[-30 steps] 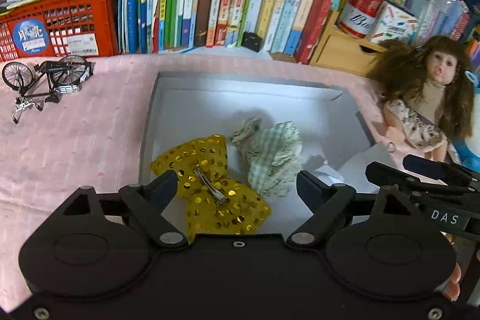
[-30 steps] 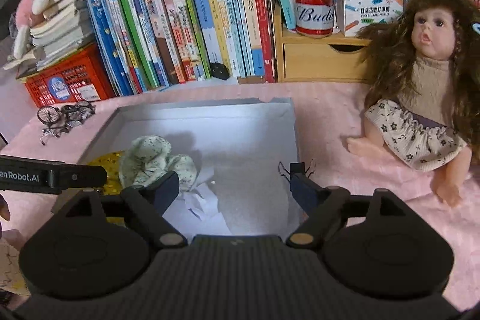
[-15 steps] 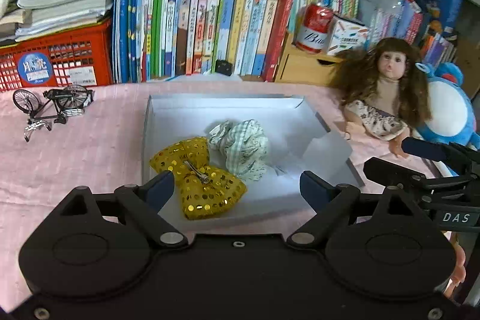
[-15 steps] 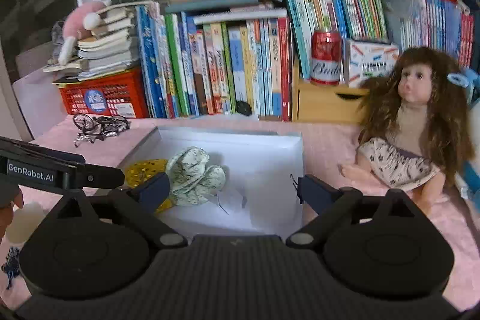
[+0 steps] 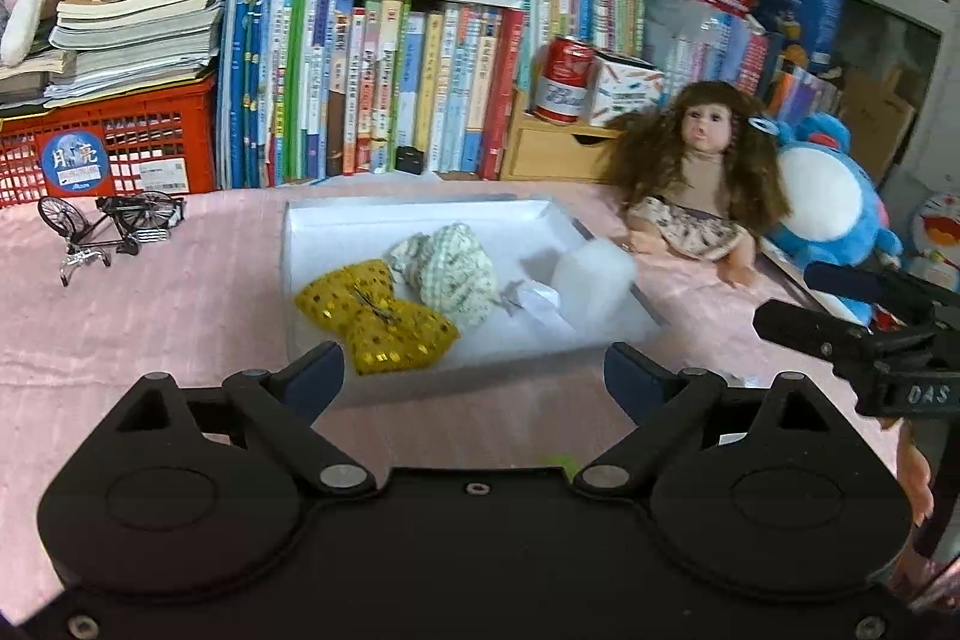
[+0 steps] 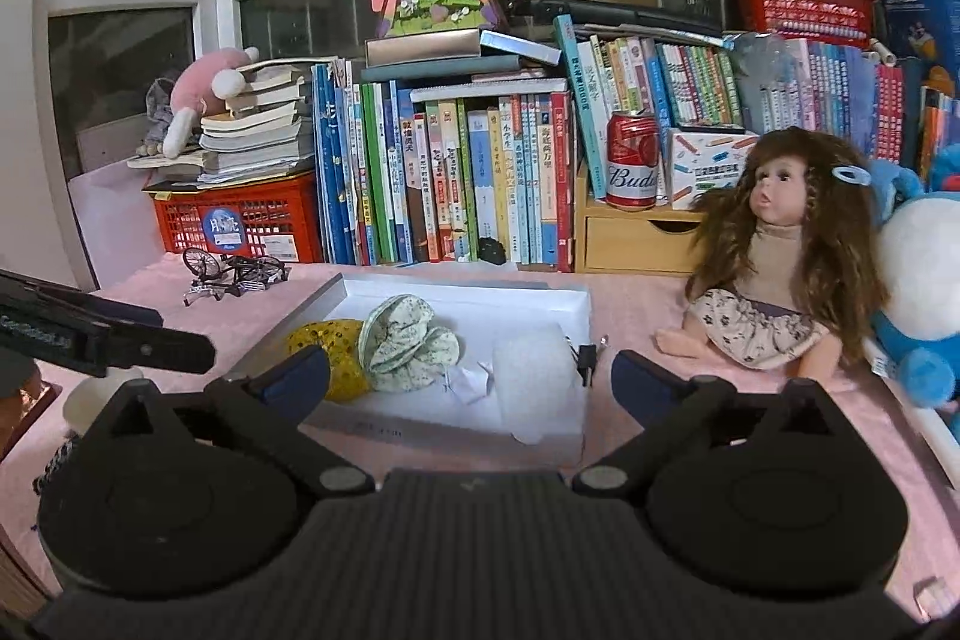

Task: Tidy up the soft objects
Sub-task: 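Pull both grippers back from the tray toward the remaining soft items, then reach the left gripper to the blue floral pouch while the right gripper reaches the white fluffy plush, then close the left gripper on the blue floral pouch while the right gripper grasps the white fluffy plush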

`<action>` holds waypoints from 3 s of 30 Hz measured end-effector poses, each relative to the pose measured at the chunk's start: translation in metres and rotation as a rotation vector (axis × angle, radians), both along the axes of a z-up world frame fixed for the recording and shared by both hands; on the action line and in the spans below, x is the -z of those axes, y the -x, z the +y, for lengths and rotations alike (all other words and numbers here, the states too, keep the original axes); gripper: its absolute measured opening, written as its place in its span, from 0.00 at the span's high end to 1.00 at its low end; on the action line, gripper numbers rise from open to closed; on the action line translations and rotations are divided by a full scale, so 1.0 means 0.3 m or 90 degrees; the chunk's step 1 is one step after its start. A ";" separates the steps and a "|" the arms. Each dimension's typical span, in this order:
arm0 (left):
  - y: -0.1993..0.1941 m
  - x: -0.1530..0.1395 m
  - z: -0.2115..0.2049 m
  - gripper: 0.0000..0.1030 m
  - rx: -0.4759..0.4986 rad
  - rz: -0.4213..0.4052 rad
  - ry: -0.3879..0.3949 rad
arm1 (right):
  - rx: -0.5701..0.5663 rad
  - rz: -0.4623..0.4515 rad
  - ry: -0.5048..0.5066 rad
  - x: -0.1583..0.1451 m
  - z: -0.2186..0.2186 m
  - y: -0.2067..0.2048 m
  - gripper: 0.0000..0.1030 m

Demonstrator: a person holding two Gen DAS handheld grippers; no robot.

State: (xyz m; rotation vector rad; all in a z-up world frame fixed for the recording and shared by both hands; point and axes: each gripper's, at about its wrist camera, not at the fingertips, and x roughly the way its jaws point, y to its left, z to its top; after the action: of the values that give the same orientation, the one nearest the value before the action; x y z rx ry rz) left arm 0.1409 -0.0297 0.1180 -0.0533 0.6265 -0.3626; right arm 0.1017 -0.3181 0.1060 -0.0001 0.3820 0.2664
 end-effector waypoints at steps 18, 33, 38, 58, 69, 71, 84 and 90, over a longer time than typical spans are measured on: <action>0.390 0.123 0.099 0.07 -0.080 -0.107 0.006 | 0.097 -0.028 -0.008 0.143 -0.107 0.192 0.00; 0.558 0.298 0.250 0.07 -0.266 -0.141 -0.122 | 0.177 -0.003 0.029 0.270 -0.144 0.216 0.01; 0.498 0.332 0.343 0.11 -0.291 -0.079 -0.056 | 0.154 0.015 0.017 0.297 -0.135 0.201 0.04; 0.345 0.419 0.525 0.21 -0.324 0.026 0.164 | 0.127 0.065 -0.014 0.362 -0.128 0.104 0.08; 0.379 0.411 0.449 0.60 -0.311 -0.006 0.073 | 0.107 0.081 -0.004 0.369 -0.102 0.081 0.26; 0.403 0.407 0.418 0.60 -0.300 -0.021 0.039 | 0.106 0.078 0.010 0.368 -0.082 0.090 0.34; 0.531 0.342 0.227 0.60 -0.230 -0.138 -0.125 | 0.113 0.033 0.051 0.330 -0.046 0.159 0.40; 0.554 0.286 0.229 0.60 -0.230 -0.154 -0.116 | 0.113 0.010 0.043 0.294 -0.056 0.189 0.40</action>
State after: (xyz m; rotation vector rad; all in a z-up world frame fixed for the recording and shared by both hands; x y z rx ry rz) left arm -0.0253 0.0390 0.0321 0.0519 0.3974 0.0395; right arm 0.0450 -0.3348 0.0178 -0.0307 0.4032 0.0787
